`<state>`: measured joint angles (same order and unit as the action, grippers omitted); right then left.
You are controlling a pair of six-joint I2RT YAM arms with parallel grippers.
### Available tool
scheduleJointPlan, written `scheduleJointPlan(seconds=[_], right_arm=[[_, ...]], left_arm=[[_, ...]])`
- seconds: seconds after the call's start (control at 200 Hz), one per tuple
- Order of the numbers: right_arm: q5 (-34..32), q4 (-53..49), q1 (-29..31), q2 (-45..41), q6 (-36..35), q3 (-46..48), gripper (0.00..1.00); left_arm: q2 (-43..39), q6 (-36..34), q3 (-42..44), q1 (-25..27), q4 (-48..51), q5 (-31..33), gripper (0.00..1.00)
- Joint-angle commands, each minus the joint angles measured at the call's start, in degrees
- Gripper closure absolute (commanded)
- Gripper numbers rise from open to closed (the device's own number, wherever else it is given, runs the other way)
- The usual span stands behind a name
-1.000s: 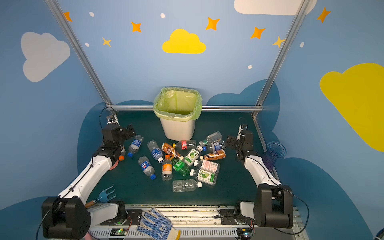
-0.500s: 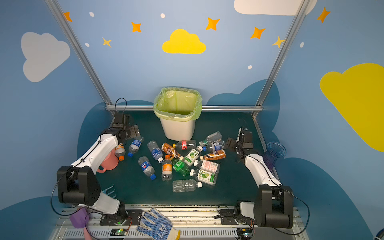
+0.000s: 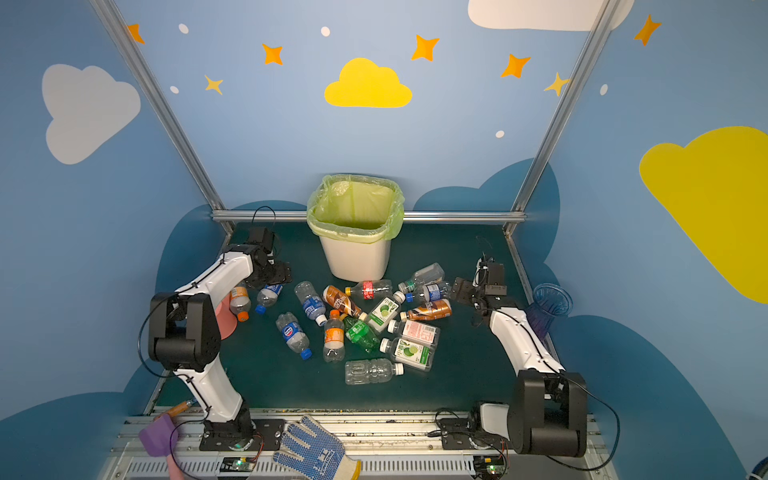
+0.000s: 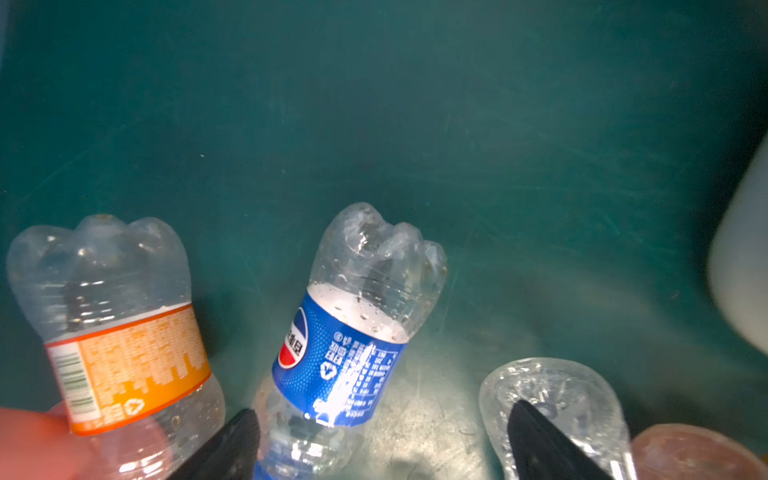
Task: Throw the plastic bottles in the bin
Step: 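Close the left gripper on the blue-label Pepsi bottle while the right arm lifts, then lift the Pepsi bottle with the left gripper and release it over the bin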
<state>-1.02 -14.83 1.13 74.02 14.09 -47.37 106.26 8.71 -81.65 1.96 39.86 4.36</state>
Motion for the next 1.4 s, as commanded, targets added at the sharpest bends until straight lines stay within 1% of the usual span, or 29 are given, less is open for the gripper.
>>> scheduleJointPlan(seconds=[0.0,0.065,0.22,0.35,0.551,0.616,0.806,0.886,0.991,1.041,1.136,1.216,1.332,1.392], right_arm=[[-0.65,-1.67,-0.39,-1.83,-0.68,-1.23,0.02],[-0.61,-1.98,-0.38,-1.93,-0.75,-1.23,0.02],[-0.91,-2.66,-0.42,-2.20,-0.82,-1.05,0.02],[-1.18,-2.84,-0.48,-2.48,-0.95,-0.88,0.02],[-0.83,-3.25,-0.49,-2.57,-0.97,-0.89,0.02],[-0.98,-3.51,-0.48,-2.82,-0.92,-0.84,0.02],[-1.36,-3.40,-0.61,-3.73,-0.93,-0.10,0.02],[-1.44,-3.54,-0.72,-4.01,-0.95,-0.05,0.02],[-1.62,-3.57,-0.78,-4.16,-1.02,0.00,0.02],[-1.62,-3.68,-0.87,-4.23,-1.00,-0.02,0.02],[-1.61,-3.55,-1.11,-4.48,-1.08,-0.09,0.02],[-1.53,-3.38,-1.24,-4.68,-1.10,-0.33,0.02],[-1.36,-3.08,-1.48,-4.70,-1.26,-0.99,0.02],[-1.27,-3.10,-1.55,-4.67,-1.20,-1.47,0.02]], left_arm=[[2.71,-0.65,-2.13,-0.11,2.68,0.47,0.11],[4.14,-0.96,-2.99,-0.10,2.97,0.60,0.13],[7.76,-1.49,-5.23,-0.22,5.14,2.49,0.16],[9.09,-1.91,-5.60,-0.45,4.94,3.15,0.19],[10.85,-2.32,-6.76,-0.55,4.74,2.74,0.19],[11.38,-2.47,-7.12,-0.55,4.88,2.76,0.21],[11.26,-2.57,-6.91,-0.64,4.29,2.76,0.30],[10.69,-2.38,-6.55,-0.59,3.86,2.51,0.40],[8.51,-1.75,-5.80,-0.79,2.16,1.85,0.52],[7.03,-1.29,-5.62,-1.18,1.33,0.49,0.57],[3.40,0.27,-5.60,-2.24,-0.11,-2.71,0.59],[-1.32,1.59,-5.81,-3.12,-1.61,-4.70,0.59],[-10.15,2.25,-8.01,-3.53,-4.18,-4.99,0.59],[-15.53,3.55,-9.77,-3.67,-6.93,-3.77,0.59]])
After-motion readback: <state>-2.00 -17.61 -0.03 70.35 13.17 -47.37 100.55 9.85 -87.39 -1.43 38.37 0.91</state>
